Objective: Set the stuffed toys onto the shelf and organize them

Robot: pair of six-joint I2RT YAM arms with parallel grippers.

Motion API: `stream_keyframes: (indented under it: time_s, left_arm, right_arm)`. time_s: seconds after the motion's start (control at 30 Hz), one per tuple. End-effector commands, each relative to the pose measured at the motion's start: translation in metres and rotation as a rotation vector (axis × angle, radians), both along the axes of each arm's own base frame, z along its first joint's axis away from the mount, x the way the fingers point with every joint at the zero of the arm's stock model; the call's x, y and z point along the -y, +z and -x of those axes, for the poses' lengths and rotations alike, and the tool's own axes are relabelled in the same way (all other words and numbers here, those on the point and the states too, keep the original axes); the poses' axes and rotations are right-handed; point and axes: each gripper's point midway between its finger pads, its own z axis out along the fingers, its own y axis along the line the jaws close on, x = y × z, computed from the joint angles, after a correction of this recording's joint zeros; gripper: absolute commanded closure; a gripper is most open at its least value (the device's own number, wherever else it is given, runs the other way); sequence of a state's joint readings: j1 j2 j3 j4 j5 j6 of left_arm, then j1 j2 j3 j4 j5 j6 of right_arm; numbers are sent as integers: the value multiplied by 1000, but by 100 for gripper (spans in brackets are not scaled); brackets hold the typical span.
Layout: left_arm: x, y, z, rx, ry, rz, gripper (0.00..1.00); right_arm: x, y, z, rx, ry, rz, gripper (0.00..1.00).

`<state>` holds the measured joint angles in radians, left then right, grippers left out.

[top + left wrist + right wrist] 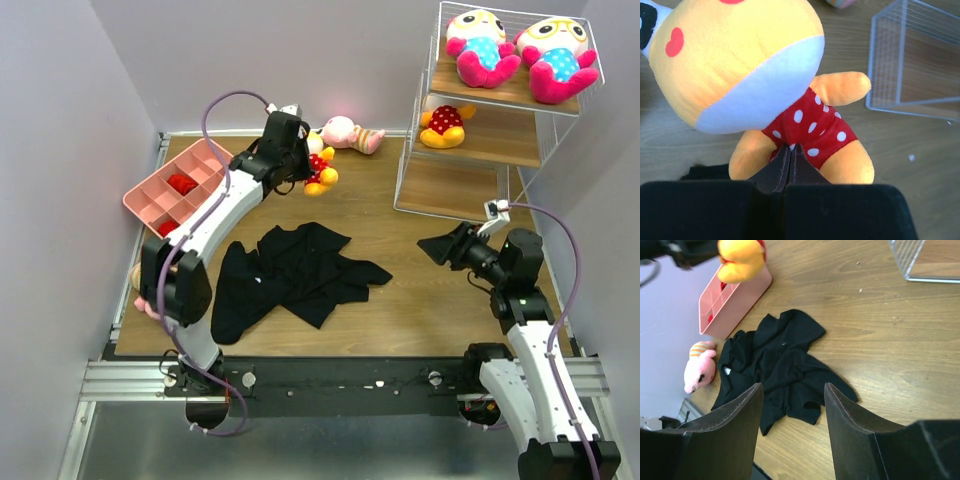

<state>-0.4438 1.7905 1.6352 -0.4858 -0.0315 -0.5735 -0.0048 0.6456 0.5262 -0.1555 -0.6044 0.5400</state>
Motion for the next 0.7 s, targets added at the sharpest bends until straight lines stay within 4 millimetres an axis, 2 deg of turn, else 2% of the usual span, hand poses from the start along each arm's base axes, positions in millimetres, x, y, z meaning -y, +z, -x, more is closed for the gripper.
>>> stream_keyframes:
  time_s: [0.0, 0.17, 0.27, 0.37, 0.4, 0.43, 0.47, 0.5, 0.53, 0.57, 0.6, 0.67]
  left_arm:
    - [14, 17, 57, -39, -137, 16, 100]
    - [11, 9, 107, -40, -207, 62, 100]
    - [2, 2, 122, -15, -238, 46, 100]
    - [-5, -1, 127, 8, -236, 11, 100]
    - [-4, 1, 127, 10, -244, 12, 100]
    - [-1, 4, 127, 15, -255, 20, 100]
    - [4, 5, 129, 12, -285, 45, 100]
    - [7, 6, 130, 1, -282, 71, 100]
    - [11, 5, 133, -8, -302, 94, 100]
    - [16, 2, 138, -28, -329, 117, 100]
    - [19, 2, 139, -35, -336, 132, 100]
    - [22, 1, 142, -49, -350, 150, 100]
  right_arm:
    - [-17, -5, 7, -12, 67, -2, 40]
    - [-28, -12, -2, -68, 90, 79, 40]
    - [-41, -7, 1, -49, 112, 59, 40]
    - [-52, 1, 2, -17, 114, 46, 40]
    - [-62, 1, 5, -18, 143, 50, 40]
    - [-64, 1, 2, -13, 132, 74, 40]
    - [-68, 14, -3, 12, 129, 92, 39]
    - [-80, 16, 2, 16, 158, 122, 38]
    - [-78, 10, -6, 4, 111, 185, 37]
    - [-84, 23, -8, 33, 111, 193, 37]
    - [-95, 28, -3, 51, 140, 199, 36]
    - [-103, 35, -9, 80, 133, 210, 35]
